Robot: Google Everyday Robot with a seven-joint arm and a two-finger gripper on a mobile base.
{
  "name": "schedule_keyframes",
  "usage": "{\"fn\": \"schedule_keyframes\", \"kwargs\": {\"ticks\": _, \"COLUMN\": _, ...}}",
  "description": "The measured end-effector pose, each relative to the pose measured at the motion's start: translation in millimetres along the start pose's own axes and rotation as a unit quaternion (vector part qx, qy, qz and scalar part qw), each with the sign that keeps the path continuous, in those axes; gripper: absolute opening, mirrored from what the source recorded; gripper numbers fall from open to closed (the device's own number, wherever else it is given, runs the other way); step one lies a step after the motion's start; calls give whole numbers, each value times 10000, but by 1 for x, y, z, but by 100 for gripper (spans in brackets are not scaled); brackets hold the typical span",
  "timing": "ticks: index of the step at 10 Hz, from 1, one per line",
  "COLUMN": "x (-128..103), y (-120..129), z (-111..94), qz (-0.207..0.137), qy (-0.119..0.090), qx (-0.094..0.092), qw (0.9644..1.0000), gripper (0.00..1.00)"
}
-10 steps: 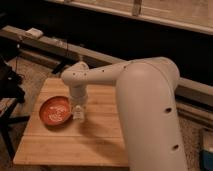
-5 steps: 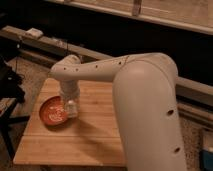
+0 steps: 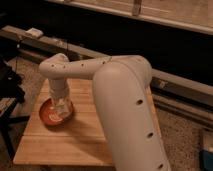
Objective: Place the bottle in the ceramic bowl
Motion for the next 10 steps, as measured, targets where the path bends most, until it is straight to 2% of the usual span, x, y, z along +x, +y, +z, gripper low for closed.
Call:
{"fn": "schedule_keyframes", "kwargs": {"ticks": 2, "x": -5, "y": 7, "z": 8, "qz": -206, "qy": 126, "qx": -32, "qw": 9997, "gripper": 40}}
{"fn": "schedule_keyframes", "kwargs": {"ticks": 3, "x": -6, "y": 8, "z": 10, "qz": -248, "qy": 149, "qx": -48, "qw": 9996, "gripper": 47}}
{"fn": "schedule_keyframes", "kwargs": {"ticks": 4, "x": -7, "y": 11, "z": 12, "qz": -313, "qy": 172, "qx": -69, "qw": 9993, "gripper": 60}}
{"fn": "schedule_keyframes", "kwargs": {"ticks": 5, "x": -7, "y": 11, "z": 14, "qz": -327, "qy": 178, "qx": -83, "qw": 9993, "gripper": 68}}
{"fn": "schedule_keyframes", "kwargs": {"ticks": 6, "x": -7, "y": 9, "z": 14, "qz": -321, "qy": 177, "qx": -84, "qw": 9993, "gripper": 73}}
{"fn": "schedule_keyframes", "kwargs": {"ticks": 10, "x": -8, "y": 10, "z": 14, "qz": -318, "qy": 161, "qx": -96, "qw": 9993, "gripper": 75}}
